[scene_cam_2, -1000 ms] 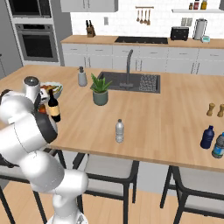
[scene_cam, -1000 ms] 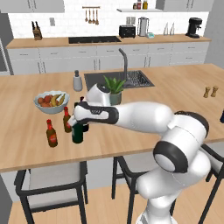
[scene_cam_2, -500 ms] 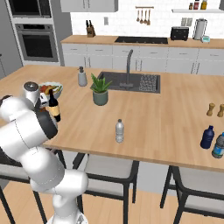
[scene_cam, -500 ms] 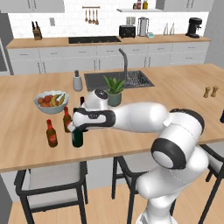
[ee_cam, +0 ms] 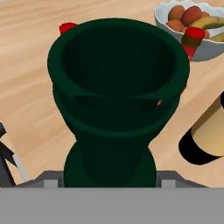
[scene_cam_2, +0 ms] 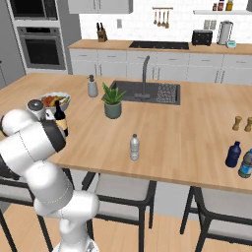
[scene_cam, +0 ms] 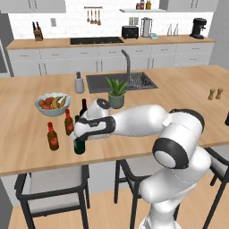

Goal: Move the plastic bottles in the middle to the plastics group, and the glass bottles in the middle to the glass group.

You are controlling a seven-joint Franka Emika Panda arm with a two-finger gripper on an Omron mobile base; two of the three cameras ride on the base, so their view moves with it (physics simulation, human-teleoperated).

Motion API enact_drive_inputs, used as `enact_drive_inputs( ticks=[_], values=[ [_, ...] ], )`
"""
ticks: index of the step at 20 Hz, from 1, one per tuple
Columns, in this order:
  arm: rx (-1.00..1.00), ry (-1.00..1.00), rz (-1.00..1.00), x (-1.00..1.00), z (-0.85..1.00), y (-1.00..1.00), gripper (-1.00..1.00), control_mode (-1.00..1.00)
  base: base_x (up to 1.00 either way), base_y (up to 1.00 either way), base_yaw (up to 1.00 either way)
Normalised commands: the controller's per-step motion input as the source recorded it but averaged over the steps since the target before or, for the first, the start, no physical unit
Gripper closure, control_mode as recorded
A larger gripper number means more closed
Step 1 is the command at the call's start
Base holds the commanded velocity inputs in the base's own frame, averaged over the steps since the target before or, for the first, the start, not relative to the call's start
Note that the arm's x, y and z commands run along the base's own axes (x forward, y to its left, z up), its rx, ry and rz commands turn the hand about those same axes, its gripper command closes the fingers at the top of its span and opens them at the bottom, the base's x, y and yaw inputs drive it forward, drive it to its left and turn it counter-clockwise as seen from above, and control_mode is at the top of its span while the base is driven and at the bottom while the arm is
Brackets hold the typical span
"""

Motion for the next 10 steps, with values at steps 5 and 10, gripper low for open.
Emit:
enact_drive_inputs(
  ticks=[5,10],
  values=[
    [-0.03,-0.19,0.01,0.36,-0.06,0.0,1.0,-1.0,0.0,0.0,0.0],
    [-0.01,-0.07,0.0,0.15,-0.02,0.01,1.0,-1.0,0.0,0.0,0.0]
  ],
)
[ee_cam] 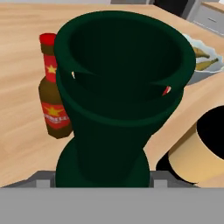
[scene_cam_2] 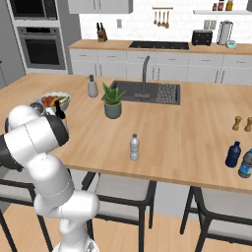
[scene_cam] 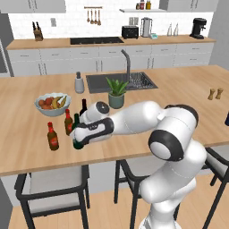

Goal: Move the plastic bottles in the middle to the plastics group, and the glass bottles in the middle to the glass group.

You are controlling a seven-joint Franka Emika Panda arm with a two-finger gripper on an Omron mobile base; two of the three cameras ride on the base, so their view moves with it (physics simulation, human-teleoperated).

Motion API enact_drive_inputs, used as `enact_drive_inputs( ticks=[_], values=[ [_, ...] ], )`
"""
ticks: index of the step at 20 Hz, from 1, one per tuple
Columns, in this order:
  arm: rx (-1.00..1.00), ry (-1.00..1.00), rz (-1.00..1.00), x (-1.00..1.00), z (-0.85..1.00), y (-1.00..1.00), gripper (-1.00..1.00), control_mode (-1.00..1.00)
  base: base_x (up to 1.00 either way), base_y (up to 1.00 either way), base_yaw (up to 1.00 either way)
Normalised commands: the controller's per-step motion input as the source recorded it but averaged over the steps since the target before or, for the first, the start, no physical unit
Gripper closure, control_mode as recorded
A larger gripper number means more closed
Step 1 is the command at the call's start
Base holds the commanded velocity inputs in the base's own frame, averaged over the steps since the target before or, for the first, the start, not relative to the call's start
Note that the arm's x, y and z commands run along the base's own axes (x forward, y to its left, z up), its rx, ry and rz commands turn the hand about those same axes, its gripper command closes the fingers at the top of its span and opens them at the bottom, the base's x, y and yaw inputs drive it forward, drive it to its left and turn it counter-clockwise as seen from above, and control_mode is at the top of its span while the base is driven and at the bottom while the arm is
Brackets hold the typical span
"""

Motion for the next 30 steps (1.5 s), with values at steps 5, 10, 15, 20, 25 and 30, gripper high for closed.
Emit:
enact_drive_inputs(
  ticks=[5,10,15,20,25,30],
  values=[
    [0.0,0.0,0.0,0.0,0.0,0.0,1.0,-1.0,0.0,0.0,0.0],
    [0.0,0.0,0.0,0.0,0.0,0.0,-1.0,-1.0,0.0,0.0,0.0],
    [0.0,0.0,0.0,0.0,0.0,0.0,-1.0,-1.0,0.0,0.0,0.0],
    [0.0,0.01,0.0,0.0,0.02,0.0,-1.0,-1.0,0.0,0.0,0.0],
    [0.0,0.0,0.0,-0.05,0.13,-0.02,-1.0,-1.0,0.0,0.0,0.0],
    [0.02,0.0,-0.05,-0.29,0.55,-0.26,-1.0,-1.0,0.0,0.0,0.0]
  ],
)
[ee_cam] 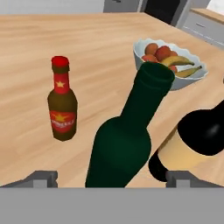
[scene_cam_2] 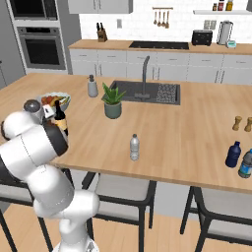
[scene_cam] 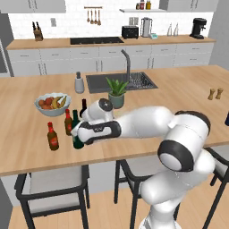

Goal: Move the plastic bottles in the middle to the plastics group, and the glass bottles in the middle to the glass group.

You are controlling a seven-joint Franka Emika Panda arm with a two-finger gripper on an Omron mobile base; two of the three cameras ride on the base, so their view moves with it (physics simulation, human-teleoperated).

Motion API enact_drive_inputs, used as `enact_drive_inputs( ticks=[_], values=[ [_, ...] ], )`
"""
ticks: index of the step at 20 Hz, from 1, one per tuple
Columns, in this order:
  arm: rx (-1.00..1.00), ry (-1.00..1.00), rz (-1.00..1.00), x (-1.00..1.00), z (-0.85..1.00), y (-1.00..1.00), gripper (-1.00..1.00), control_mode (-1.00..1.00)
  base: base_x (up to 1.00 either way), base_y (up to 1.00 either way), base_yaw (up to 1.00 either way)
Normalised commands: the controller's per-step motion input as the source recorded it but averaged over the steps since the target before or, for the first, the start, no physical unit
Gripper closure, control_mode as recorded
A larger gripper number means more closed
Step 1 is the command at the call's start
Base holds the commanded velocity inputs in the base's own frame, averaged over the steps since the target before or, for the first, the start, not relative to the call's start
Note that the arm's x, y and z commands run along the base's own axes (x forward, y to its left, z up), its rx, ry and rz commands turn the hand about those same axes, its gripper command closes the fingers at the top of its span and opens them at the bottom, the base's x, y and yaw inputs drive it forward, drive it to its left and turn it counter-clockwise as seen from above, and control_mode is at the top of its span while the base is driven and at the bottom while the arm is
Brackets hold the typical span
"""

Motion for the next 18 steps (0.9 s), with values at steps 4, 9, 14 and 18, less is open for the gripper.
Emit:
enact_drive_inputs(
  ticks=[4,9,14,18],
  values=[
    [0.04,0.0,-0.09,-0.31,0.58,-0.35,-1.0,-1.0,0.0,0.0,0.0],
    [0.07,0.02,-0.14,-0.39,0.74,-0.62,-1.0,-1.0,0.0,0.0,0.0],
    [0.06,0.06,-0.22,-0.51,0.73,-0.78,-1.0,-1.0,0.0,0.0,0.0],
    [0.01,0.1,-0.23,-0.55,0.46,-0.94,-1.0,-1.0,0.0,0.0,0.0]
  ],
)
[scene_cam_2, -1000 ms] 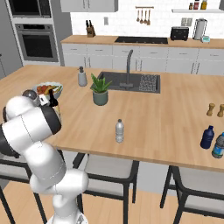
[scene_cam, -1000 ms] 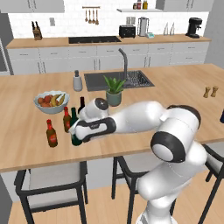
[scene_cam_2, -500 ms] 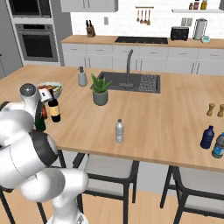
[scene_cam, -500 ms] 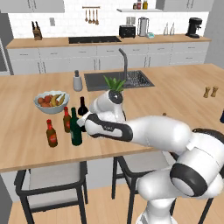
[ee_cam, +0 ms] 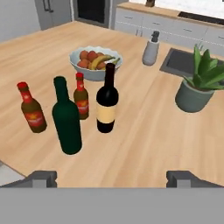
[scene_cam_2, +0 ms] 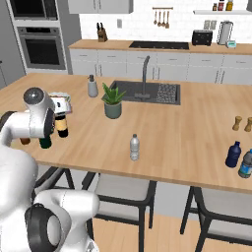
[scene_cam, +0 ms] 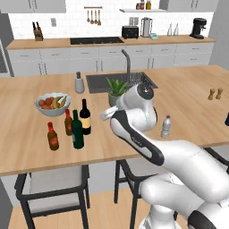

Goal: Move the plastic bottles in the middle to the plastics group, and the glass bottles in the middle to the glass group.

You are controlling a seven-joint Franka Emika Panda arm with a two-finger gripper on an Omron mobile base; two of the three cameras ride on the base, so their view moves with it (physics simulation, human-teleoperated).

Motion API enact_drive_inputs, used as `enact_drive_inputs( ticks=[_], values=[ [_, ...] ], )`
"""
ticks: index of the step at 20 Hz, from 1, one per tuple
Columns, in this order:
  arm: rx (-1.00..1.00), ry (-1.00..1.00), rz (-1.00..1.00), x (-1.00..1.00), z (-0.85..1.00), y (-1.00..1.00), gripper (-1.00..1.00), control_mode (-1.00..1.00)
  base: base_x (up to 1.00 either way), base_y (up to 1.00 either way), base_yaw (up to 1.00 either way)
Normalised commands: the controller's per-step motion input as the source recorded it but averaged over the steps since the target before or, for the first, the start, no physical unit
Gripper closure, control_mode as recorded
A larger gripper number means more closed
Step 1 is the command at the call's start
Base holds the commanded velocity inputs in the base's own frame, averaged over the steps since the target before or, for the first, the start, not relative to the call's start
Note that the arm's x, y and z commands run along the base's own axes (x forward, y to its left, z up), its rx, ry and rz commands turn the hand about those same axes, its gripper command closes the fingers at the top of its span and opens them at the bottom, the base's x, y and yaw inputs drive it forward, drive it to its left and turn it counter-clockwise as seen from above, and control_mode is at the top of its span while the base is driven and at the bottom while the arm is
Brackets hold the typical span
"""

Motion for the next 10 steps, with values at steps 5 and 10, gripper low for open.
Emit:
enact_drive_inputs(
  ticks=[5,10],
  values=[
    [-0.02,0.15,-0.23,-0.34,0.41,-0.99,-1.0,-1.0,0.0,0.0,0.0],
    [0.1,0.25,-0.21,-0.46,0.92,-0.81,-1.0,-1.0,0.0,0.0,0.0]
  ],
)
